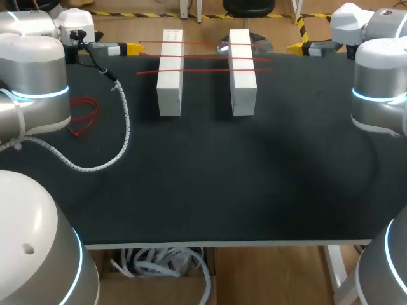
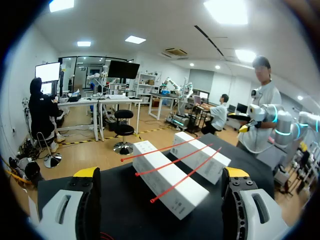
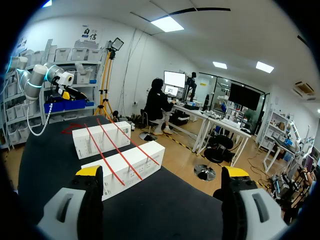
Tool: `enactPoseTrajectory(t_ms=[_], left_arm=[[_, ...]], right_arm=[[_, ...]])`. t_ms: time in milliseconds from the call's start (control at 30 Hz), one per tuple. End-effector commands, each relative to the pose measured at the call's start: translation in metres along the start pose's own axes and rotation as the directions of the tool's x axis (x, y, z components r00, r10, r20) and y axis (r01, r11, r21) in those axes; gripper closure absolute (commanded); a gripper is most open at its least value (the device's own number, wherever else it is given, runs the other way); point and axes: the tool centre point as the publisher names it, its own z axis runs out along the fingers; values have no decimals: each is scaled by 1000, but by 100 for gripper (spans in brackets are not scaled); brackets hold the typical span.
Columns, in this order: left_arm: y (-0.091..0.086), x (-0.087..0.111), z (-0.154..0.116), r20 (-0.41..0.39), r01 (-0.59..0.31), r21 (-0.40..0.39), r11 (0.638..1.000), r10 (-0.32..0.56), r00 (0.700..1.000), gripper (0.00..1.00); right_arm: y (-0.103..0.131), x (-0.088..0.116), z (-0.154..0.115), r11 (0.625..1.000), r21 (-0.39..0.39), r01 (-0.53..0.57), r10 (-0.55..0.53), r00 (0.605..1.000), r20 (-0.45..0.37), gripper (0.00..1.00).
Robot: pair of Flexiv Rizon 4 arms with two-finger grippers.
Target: Grab the tape and strap the tape.
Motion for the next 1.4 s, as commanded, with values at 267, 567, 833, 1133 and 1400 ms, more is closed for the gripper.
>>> enactPoseTrajectory(t_ms=[267,567,833,1133,1400], left_arm=[[0,0,0,0,0,0,1000,0,1000,0],[0,0,0,0,0,0,1000,0,1000,0],[0,0,0,0,0,0,1000,0,1000,0],[0,0,0,0,0,0,1000,0,1000,0],[10,8,-3,-180,-88,-1,996,86,980,0]], right_arm=[[0,0,0,1000,0,0,0,1000,0,0],[0,0,0,1000,0,0,0,1000,0,0],[0,0,0,1000,0,0,0,1000,0,0],[0,0,0,1000,0,0,0,1000,0,0],[0,0,0,1000,0,0,0,1000,0,0]])
